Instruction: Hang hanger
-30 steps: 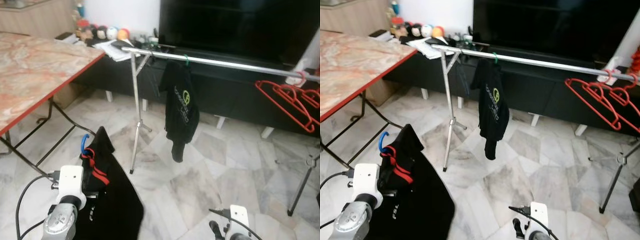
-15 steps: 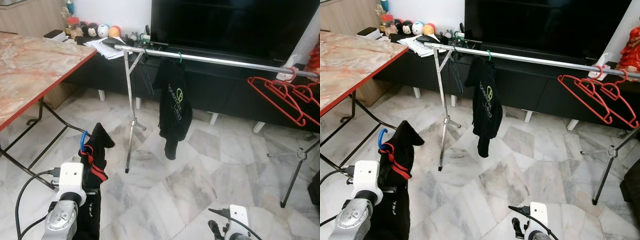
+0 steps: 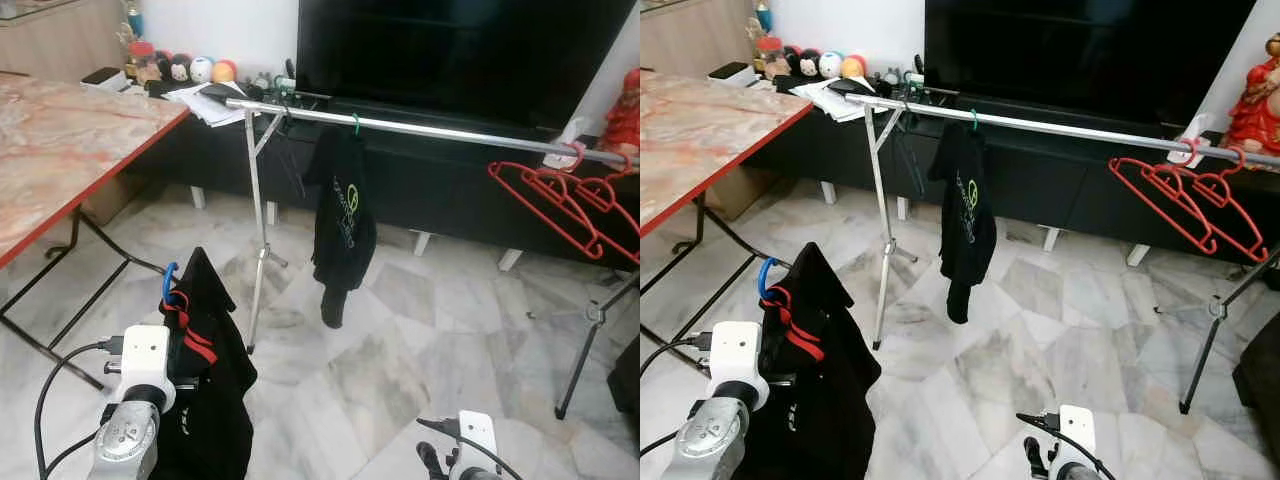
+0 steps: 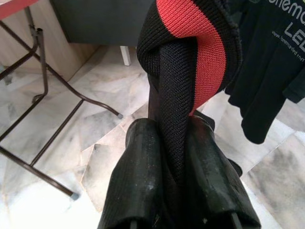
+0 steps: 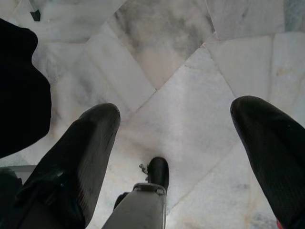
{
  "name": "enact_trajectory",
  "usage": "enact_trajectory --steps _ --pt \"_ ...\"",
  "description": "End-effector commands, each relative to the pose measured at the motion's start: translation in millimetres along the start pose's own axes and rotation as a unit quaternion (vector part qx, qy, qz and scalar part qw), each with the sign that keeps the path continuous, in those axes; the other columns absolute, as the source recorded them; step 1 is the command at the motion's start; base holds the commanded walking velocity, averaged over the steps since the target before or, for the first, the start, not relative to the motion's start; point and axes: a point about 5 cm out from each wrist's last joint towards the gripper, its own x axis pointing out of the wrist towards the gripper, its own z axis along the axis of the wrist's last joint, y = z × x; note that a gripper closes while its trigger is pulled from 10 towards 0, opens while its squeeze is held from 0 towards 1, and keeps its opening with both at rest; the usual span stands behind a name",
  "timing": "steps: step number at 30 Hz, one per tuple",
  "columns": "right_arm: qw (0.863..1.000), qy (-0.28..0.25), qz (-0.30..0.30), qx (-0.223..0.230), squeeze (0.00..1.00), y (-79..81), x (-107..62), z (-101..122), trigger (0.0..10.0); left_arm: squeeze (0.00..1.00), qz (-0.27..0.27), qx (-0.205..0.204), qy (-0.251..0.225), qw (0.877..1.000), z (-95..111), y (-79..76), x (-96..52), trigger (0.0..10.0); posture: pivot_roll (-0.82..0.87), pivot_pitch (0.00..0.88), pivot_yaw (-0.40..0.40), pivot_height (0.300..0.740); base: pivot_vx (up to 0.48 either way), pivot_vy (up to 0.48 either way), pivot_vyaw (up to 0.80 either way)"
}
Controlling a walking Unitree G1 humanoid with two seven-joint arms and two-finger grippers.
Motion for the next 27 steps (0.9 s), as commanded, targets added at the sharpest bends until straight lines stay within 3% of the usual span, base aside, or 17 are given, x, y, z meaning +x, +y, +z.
enact_trajectory --steps 1,27 --pt "1.000 -0.001 -0.003 -0.006 0.00 -1.6 0.0 1.4 10.0 0.00 -0.005 0.003 -0.019 1.000 10.2 -3.2 3.0 10.0 -0.04 0.000 -0.059 0.740 0.401 0.000 0.00" --pt "1.000 -0.004 -0.005 -0.002 0.00 1.6 0.6 2.2 10.0 0.00 -0.017 0.012 -0.016 1.000 10.9 -4.6 5.4 10.0 -0.03 0.000 -0.043 0.740 0.419 0.000 0.00"
